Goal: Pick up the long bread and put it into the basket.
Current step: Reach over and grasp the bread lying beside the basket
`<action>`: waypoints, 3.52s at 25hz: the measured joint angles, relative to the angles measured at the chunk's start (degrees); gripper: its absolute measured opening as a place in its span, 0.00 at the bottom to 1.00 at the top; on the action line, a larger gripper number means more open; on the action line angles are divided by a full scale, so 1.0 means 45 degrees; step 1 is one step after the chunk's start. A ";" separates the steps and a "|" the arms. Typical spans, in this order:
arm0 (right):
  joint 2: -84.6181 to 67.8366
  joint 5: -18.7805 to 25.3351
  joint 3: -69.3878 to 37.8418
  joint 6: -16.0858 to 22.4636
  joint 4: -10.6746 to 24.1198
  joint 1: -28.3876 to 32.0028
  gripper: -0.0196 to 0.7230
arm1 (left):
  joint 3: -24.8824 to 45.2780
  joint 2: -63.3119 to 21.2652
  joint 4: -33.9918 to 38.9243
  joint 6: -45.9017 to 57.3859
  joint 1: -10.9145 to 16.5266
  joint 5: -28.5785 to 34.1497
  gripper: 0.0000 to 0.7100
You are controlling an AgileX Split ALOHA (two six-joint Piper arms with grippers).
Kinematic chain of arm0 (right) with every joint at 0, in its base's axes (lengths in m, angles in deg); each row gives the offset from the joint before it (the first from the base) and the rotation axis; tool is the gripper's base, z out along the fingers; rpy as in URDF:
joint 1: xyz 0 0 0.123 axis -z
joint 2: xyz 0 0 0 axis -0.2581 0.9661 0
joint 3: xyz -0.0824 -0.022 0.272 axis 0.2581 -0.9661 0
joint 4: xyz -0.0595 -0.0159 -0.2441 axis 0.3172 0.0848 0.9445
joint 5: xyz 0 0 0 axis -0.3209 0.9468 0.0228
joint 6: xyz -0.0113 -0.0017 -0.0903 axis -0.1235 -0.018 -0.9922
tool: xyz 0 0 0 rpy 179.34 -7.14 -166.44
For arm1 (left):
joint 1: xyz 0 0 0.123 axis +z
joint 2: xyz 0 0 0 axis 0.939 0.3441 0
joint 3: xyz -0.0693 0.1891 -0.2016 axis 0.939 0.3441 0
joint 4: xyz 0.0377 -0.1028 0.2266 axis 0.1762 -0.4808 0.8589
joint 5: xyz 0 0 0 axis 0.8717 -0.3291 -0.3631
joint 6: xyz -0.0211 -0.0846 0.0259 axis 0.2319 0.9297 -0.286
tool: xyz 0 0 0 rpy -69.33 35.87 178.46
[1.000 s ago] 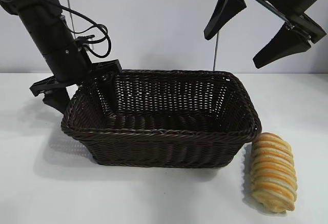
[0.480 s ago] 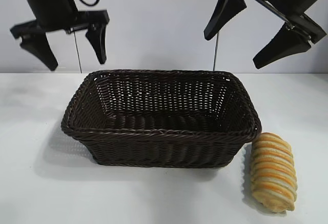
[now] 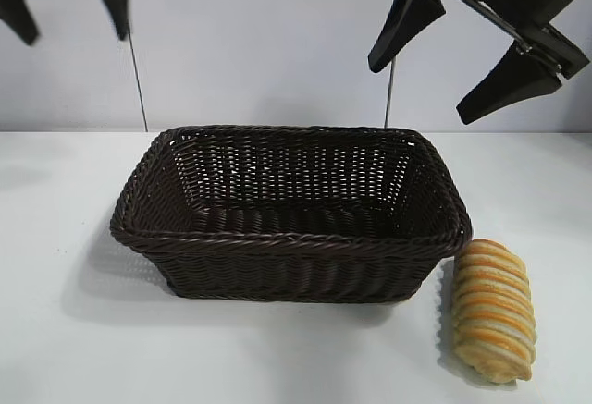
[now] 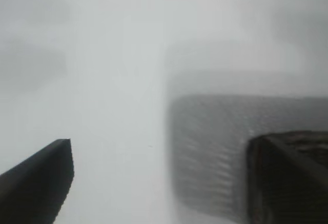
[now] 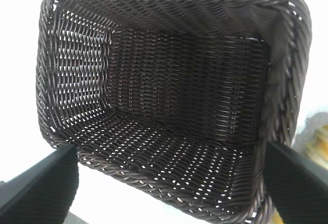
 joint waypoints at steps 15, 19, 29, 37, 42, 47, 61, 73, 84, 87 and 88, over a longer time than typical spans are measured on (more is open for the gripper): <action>0.0000 0.0111 0.0000 0.0000 0.0282 0.0000 0.96 | 0.0322 -0.5063 -0.1573 -0.1838 0.1810 0.0286 0.98; 0.0000 0.0121 0.0000 0.0000 0.0337 0.0000 0.96 | 0.1891 -0.7836 -0.1549 -0.2142 0.1707 0.0303 0.98; 0.0000 0.0121 0.0000 -0.0097 0.0337 0.0000 0.96 | 0.6902 -1.5262 -0.0518 -0.2381 -0.0268 0.0205 0.98; 0.0000 0.0121 0.0000 -0.0426 0.0337 0.0000 0.96 | 1.1656 -2.0557 -0.0518 -0.2752 -0.0279 0.0058 0.98; 0.0000 0.0121 0.0000 -0.0434 0.0337 0.0000 0.96 | 1.4267 -2.3163 -0.1030 -0.2774 -0.0279 0.0432 0.98; 0.0000 0.0121 0.0018 -0.0434 0.0371 0.0000 0.96 | 1.6463 -2.4504 -0.1736 -0.2801 -0.0279 0.0609 0.98; -0.1049 0.1199 0.1227 -0.0144 0.1236 0.0000 0.96 | 1.8965 -2.4708 -0.1960 -0.2995 -0.0279 0.0533 0.98; -0.3903 0.3934 0.1258 0.1201 0.3691 0.0000 0.96 | 1.9116 -2.4708 -0.1999 -0.2995 -0.0279 -0.0113 0.98; -0.8020 0.4466 0.0739 0.2939 0.6456 0.0000 0.96 | 1.9588 -2.4708 -0.2004 -0.2995 -0.0279 -0.1253 0.98; -0.8931 0.4477 -0.0135 0.3291 0.6780 0.0000 0.96 | 1.9600 -2.4708 -0.2004 -0.2995 -0.0279 -0.1298 0.98; -0.9180 0.4491 -0.0543 0.3375 0.6895 0.0000 0.96 | 1.9600 -2.4708 -0.2004 -0.2995 -0.0279 -0.1298 0.98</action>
